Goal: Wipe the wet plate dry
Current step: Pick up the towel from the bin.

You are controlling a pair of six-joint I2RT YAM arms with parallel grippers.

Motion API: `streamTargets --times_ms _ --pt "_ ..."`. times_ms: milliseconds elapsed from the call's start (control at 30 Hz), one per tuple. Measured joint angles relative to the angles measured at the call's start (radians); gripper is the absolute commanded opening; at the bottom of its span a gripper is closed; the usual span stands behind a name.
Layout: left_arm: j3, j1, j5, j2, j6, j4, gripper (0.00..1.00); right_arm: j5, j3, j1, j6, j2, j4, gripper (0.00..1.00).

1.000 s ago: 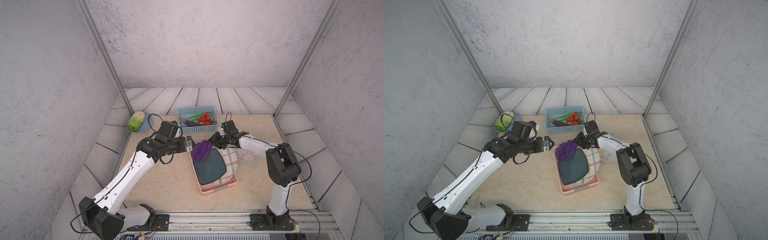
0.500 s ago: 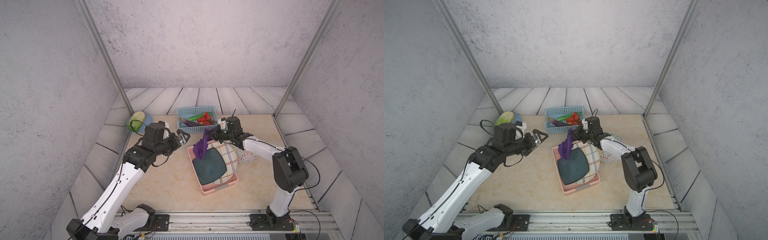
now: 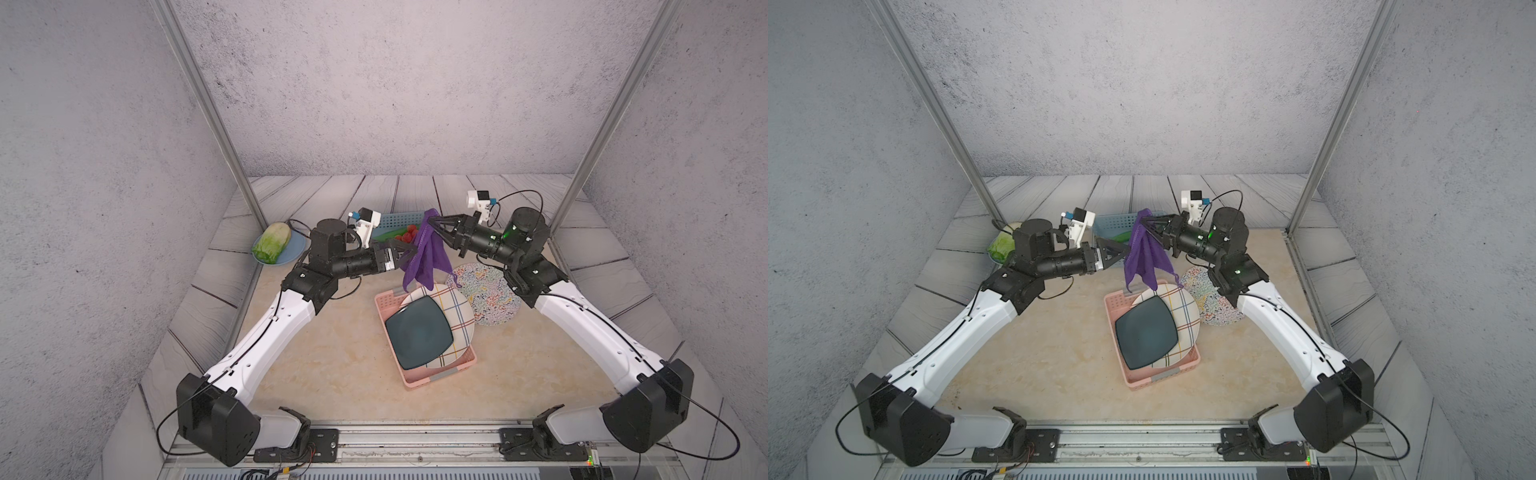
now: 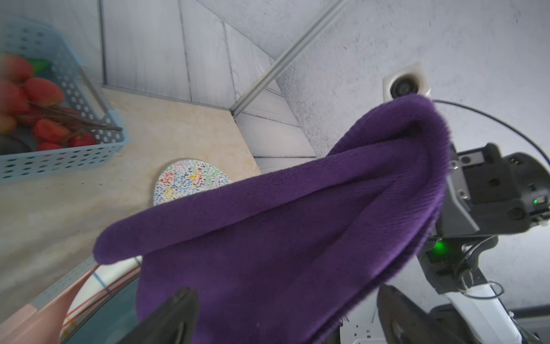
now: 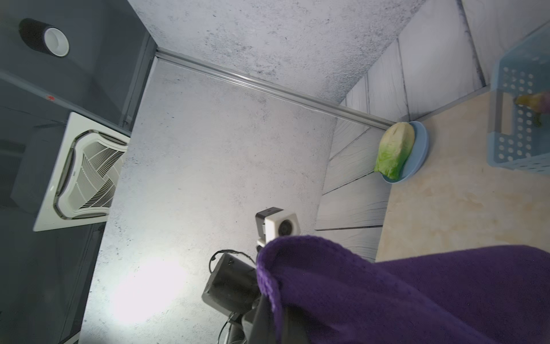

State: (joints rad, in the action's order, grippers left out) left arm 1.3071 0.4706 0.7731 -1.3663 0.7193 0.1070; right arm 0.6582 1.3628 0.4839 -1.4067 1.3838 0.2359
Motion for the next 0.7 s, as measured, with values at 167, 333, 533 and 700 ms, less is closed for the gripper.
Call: streamTargets --times_ms 167,333,533,700 --pt "0.096 0.064 0.098 -0.080 -0.100 -0.011 0.99 0.003 0.050 0.027 -0.042 -0.014 -0.015 0.00" --pt "0.211 0.148 0.087 -0.149 -0.236 0.078 0.99 0.002 0.105 0.066 -0.053 -0.014 -0.073 0.00" --pt "0.159 0.192 -0.192 -0.111 -0.249 0.037 0.21 0.000 0.181 0.072 -0.076 -0.015 -0.119 0.00" --pt "0.116 0.182 -0.344 -0.093 -0.175 -0.103 0.00 -0.010 0.189 0.074 -0.085 -0.050 -0.146 0.00"
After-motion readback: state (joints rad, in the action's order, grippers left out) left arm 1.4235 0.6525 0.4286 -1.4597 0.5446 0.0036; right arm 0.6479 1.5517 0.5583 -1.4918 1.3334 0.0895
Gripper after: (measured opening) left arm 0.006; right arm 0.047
